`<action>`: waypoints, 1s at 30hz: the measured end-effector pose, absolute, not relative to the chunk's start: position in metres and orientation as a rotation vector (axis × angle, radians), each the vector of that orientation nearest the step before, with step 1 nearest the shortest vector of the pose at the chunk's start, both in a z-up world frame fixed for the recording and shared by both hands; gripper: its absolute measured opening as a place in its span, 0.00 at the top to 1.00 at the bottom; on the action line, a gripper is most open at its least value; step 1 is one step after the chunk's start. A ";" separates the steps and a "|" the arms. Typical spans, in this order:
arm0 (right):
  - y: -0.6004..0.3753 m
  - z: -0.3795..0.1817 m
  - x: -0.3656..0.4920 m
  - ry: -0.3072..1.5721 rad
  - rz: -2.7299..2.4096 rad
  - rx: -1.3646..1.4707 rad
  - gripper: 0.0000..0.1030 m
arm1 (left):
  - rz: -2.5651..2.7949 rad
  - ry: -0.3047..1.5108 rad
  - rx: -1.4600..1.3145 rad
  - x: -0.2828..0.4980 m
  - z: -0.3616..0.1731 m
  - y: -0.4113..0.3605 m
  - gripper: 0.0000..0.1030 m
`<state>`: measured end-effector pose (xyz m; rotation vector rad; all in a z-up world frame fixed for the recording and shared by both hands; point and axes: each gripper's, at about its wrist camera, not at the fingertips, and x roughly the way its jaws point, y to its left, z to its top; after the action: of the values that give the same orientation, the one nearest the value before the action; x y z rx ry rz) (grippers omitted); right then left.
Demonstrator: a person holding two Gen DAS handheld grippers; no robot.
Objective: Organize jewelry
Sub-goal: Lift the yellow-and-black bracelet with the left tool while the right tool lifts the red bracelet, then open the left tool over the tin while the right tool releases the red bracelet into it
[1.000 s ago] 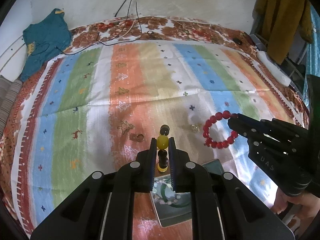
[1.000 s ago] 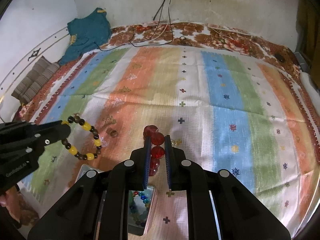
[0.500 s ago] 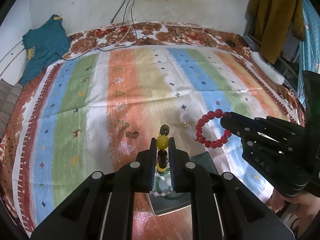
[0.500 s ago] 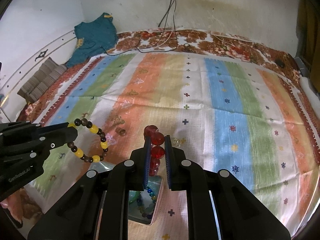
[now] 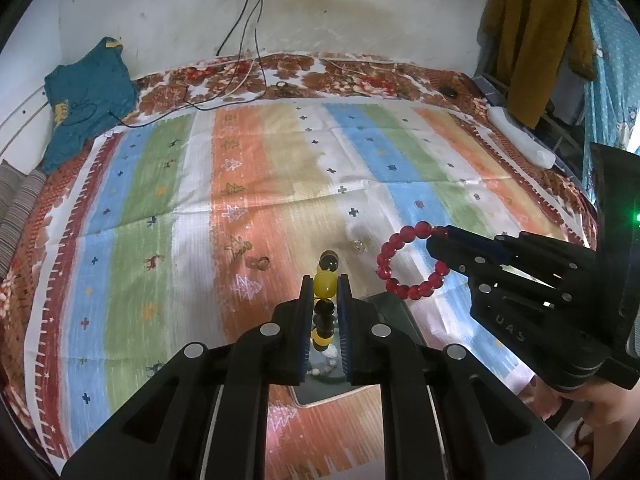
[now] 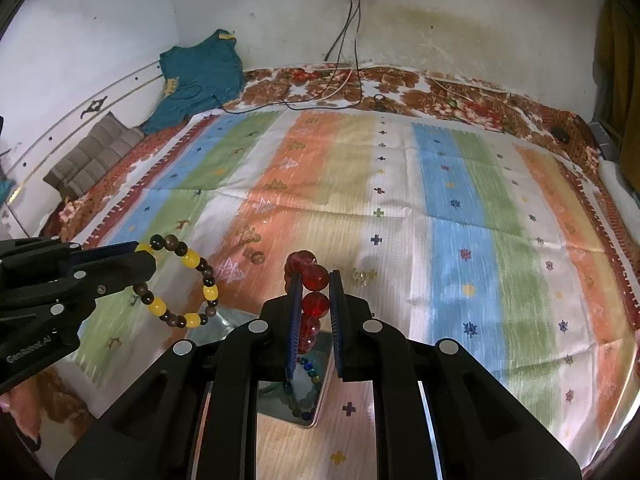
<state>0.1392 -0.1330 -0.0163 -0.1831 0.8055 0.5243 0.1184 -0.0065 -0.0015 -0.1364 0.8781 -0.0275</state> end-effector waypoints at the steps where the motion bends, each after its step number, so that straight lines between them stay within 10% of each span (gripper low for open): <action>1: -0.134 -0.016 0.137 0.805 0.526 -0.184 0.86 | -0.029 0.875 -0.133 0.116 -0.001 -0.007 0.89; 24: -0.142 -0.022 0.113 0.852 0.527 -0.198 0.85 | 0.000 0.908 -0.112 0.093 -0.004 -0.012 0.86; 30: -0.146 -0.030 0.120 0.895 0.490 -0.198 0.71 | 0.021 0.916 -0.117 0.094 -0.006 -0.007 0.77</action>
<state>0.1205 -0.1463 -0.0300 -0.1982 0.8946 0.4904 0.0944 -0.0069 -0.0061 -0.1171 0.9164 0.0212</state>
